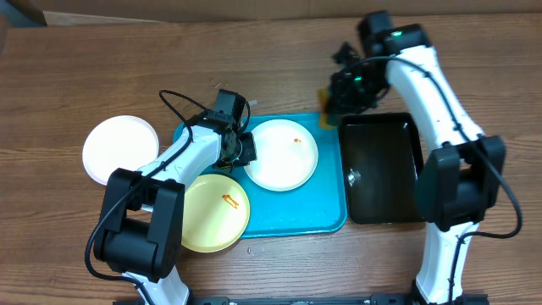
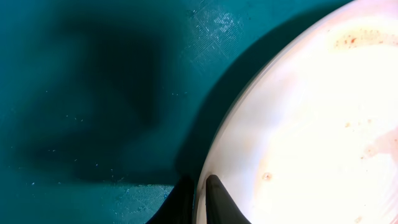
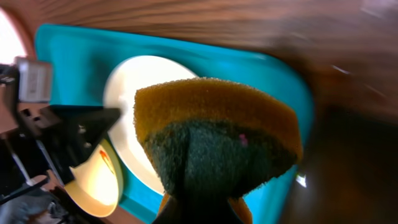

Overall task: Clean dirty plates on tray and stack at the side
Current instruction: 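Scrub the white plate's surface with the sponge in the right gripper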

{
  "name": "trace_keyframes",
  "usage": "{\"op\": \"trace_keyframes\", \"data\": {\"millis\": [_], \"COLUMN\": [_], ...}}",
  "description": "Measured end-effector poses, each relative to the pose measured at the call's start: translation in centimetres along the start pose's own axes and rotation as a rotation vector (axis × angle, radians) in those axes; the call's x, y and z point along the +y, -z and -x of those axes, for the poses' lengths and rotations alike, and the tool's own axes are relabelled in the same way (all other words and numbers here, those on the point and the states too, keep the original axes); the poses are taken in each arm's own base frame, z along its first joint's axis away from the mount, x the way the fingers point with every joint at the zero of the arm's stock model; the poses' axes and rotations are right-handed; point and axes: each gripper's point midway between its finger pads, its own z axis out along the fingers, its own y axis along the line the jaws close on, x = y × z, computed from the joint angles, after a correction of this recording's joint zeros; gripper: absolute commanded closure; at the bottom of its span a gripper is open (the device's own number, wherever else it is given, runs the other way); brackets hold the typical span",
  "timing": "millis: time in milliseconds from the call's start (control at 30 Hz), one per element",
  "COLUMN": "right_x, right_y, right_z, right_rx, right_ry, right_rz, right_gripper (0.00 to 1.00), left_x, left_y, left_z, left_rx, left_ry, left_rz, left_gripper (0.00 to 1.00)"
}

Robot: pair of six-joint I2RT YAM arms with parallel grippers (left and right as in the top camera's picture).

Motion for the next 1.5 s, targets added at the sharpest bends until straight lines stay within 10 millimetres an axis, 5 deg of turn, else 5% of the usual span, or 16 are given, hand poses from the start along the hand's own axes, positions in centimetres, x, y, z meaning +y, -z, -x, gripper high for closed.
{"op": "trace_keyframes", "data": {"millis": [167, 367, 667, 1067, 1500], "right_x": [5.1, 7.1, 3.8, 0.5, 0.1], "right_y": [-3.0, -7.9, -11.8, -11.9, -11.7], "right_z": [0.3, 0.5, 2.4, 1.7, 1.0], "right_rx": [-0.032, -0.1, -0.264, -0.276, -0.254], "right_ry": [0.174, 0.319, 0.26, 0.15, 0.133], "right_rz": [-0.005, -0.109, -0.273, -0.398, -0.415], "right_gripper": [0.96, 0.96, 0.96, 0.96, 0.96], "left_x": [0.0, 0.0, 0.0, 0.0, -0.1], "left_y": [0.0, 0.0, 0.0, 0.0, 0.0], "left_z": [0.0, 0.0, 0.0, 0.0, 0.1], "left_rx": [0.001, 0.001, 0.001, -0.002, -0.005], "left_ry": [0.0, 0.0, 0.0, 0.0, -0.001], "left_rz": [0.0, 0.0, 0.0, -0.002, -0.003], "left_gripper": [0.89, 0.89, 0.89, 0.89, 0.9]}}
